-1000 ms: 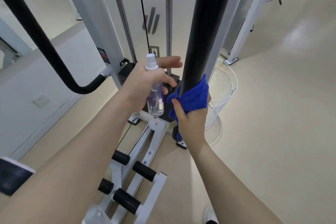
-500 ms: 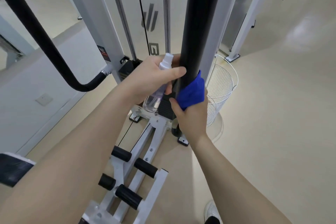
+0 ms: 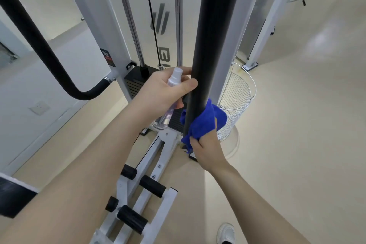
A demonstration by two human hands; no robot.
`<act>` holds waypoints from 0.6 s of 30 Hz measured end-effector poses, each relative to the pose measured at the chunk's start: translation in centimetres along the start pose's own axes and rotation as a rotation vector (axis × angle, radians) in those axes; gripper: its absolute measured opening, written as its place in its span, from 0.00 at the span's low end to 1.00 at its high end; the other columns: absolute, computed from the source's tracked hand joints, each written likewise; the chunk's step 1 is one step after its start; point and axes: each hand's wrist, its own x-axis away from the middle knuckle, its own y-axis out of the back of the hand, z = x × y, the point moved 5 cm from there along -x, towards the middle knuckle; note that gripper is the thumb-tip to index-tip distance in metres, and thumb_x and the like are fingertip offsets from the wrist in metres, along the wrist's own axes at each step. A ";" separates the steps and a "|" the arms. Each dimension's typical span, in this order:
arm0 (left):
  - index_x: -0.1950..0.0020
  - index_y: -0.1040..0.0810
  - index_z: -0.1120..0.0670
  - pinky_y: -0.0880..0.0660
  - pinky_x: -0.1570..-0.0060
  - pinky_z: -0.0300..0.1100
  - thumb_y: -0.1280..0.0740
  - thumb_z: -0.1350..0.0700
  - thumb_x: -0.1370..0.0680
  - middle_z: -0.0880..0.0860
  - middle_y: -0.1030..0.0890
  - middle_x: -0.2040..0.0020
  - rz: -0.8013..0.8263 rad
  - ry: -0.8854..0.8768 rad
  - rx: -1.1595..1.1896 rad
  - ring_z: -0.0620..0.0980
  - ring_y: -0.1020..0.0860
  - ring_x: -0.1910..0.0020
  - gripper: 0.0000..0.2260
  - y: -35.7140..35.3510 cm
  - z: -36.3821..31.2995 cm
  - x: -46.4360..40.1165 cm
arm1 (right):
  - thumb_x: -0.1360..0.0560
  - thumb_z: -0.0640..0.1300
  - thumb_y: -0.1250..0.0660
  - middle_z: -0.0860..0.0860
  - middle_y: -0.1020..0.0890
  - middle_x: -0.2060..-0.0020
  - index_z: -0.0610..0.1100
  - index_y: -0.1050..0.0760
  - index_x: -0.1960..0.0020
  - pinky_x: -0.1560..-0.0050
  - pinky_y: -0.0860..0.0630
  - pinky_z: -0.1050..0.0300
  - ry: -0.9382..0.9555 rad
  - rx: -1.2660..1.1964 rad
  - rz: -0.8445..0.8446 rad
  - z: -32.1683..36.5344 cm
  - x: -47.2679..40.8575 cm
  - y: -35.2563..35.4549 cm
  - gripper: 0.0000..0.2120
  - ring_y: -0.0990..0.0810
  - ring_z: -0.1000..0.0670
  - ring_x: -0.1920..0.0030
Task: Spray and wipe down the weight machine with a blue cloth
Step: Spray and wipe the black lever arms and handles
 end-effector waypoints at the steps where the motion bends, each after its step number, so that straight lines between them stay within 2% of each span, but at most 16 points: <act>1: 0.48 0.25 0.42 0.25 0.66 0.37 0.34 0.54 0.23 0.46 0.20 0.59 0.003 -0.007 -0.011 0.42 0.25 0.72 0.08 0.0 -0.1 -0.1 | 0.24 0.40 0.40 0.50 0.28 0.48 0.42 0.38 0.33 0.55 0.23 0.59 -0.045 -0.034 0.035 -1.1 0.5 -0.6 0.20 0.22 0.59 0.56; 2: 0.48 0.26 0.42 0.25 0.66 0.38 0.35 0.54 0.23 0.46 0.20 0.59 0.007 -0.009 -0.018 0.41 0.25 0.71 0.07 -0.1 0.0 -0.1 | 0.22 0.39 0.40 0.53 0.27 0.51 0.42 0.39 0.33 0.58 0.23 0.65 -0.070 -0.044 0.057 -1.5 0.8 -0.9 0.19 0.22 0.62 0.58; 3: 0.48 0.26 0.42 0.25 0.65 0.38 0.35 0.53 0.23 0.46 0.21 0.60 0.003 -0.003 -0.020 0.41 0.25 0.71 0.07 -0.1 0.2 0.0 | 0.22 0.39 0.40 0.55 0.27 0.52 0.43 0.40 0.33 0.60 0.23 0.67 -0.109 -0.071 0.068 -1.3 0.9 -0.8 0.19 0.21 0.63 0.60; 6: 0.44 0.25 0.46 0.24 0.66 0.36 0.35 0.54 0.23 0.44 0.21 0.59 -0.002 0.025 0.021 0.40 0.22 0.68 0.08 -0.6 0.8 0.2 | 0.24 0.42 0.37 0.50 0.24 0.56 0.47 0.39 0.39 0.65 0.21 0.56 -0.096 -0.188 -0.081 1.2 0.1 1.1 0.17 0.20 0.53 0.65; 8: 0.46 0.25 0.44 0.20 0.57 0.44 0.34 0.57 0.24 0.47 0.19 0.53 0.023 0.035 0.079 0.47 0.19 0.58 0.10 -1.0 1.5 0.4 | 0.25 0.45 0.36 0.47 0.25 0.54 0.46 0.39 0.38 0.66 0.25 0.56 0.015 -0.096 -0.227 4.0 -0.9 2.4 0.19 0.22 0.52 0.63; 10: 0.46 0.25 0.41 0.22 0.51 0.53 0.33 0.59 0.24 0.52 0.18 0.50 0.053 0.044 0.097 0.59 0.21 0.53 0.13 -1.4 2.1 0.8 | 0.26 0.50 0.36 0.47 0.26 0.49 0.47 0.40 0.35 0.61 0.24 0.55 0.034 0.066 -0.308 5.8 -1.3 3.2 0.23 0.25 0.51 0.57; 12: 0.45 0.25 0.41 0.22 0.51 0.54 0.33 0.59 0.24 0.53 0.18 0.48 0.061 0.053 0.093 0.59 0.21 0.54 0.13 -1.5 2.5 1.0 | 0.28 0.58 0.38 0.50 0.25 0.56 0.47 0.35 0.40 0.63 0.25 0.57 -0.061 0.071 -0.372 4.4 -1.2 3.1 0.22 0.25 0.52 0.61; 13: 0.44 0.25 0.42 0.21 0.54 0.49 0.33 0.58 0.24 0.51 0.18 0.48 0.047 0.057 0.090 0.56 0.21 0.57 0.13 -1.5 2.7 1.1 | 0.28 0.59 0.37 0.53 0.26 0.60 0.46 0.34 0.42 0.66 0.28 0.61 -0.081 0.169 -0.372 3.0 -0.7 2.5 0.21 0.26 0.55 0.64; 14: 0.43 0.25 0.43 0.21 0.59 0.43 0.33 0.58 0.24 0.49 0.19 0.49 0.026 0.060 0.088 0.51 0.21 0.61 0.13 -1.5 3.0 1.1 | 0.27 0.58 0.36 0.55 0.28 0.62 0.45 0.34 0.44 0.68 0.31 0.64 -0.094 0.365 -0.321 1.0 0.1 1.3 0.20 0.27 0.56 0.65; 15: 0.41 0.26 0.44 0.22 0.64 0.39 0.33 0.58 0.24 0.47 0.19 0.49 0.007 0.061 0.085 0.47 0.23 0.66 0.14 -1.5 3.1 1.1 | 0.26 0.57 0.36 0.54 0.28 0.62 0.45 0.33 0.44 0.68 0.30 0.63 -0.128 0.539 -0.231 -1.5 1.1 -0.1 0.19 0.26 0.56 0.65; 17: 0.42 0.25 0.44 0.25 0.67 0.35 0.33 0.57 0.24 0.43 0.19 0.51 -0.023 0.072 0.080 0.42 0.25 0.72 0.13 -1.5 3.6 1.2 | 0.25 0.58 0.38 0.49 0.25 0.56 0.44 0.33 0.42 0.61 0.25 0.53 -0.213 0.651 -0.051 -5.7 2.9 -2.4 0.20 0.24 0.48 0.60; 18: 0.45 0.24 0.42 0.25 0.67 0.34 0.33 0.58 0.24 0.41 0.19 0.53 -0.034 0.076 0.071 0.41 0.26 0.73 0.12 -1.4 3.8 1.3 | 0.25 0.58 0.39 0.47 0.24 0.56 0.47 0.34 0.41 0.59 0.23 0.50 -0.218 0.571 -0.030 -6.2 3.3 -2.8 0.19 0.23 0.45 0.59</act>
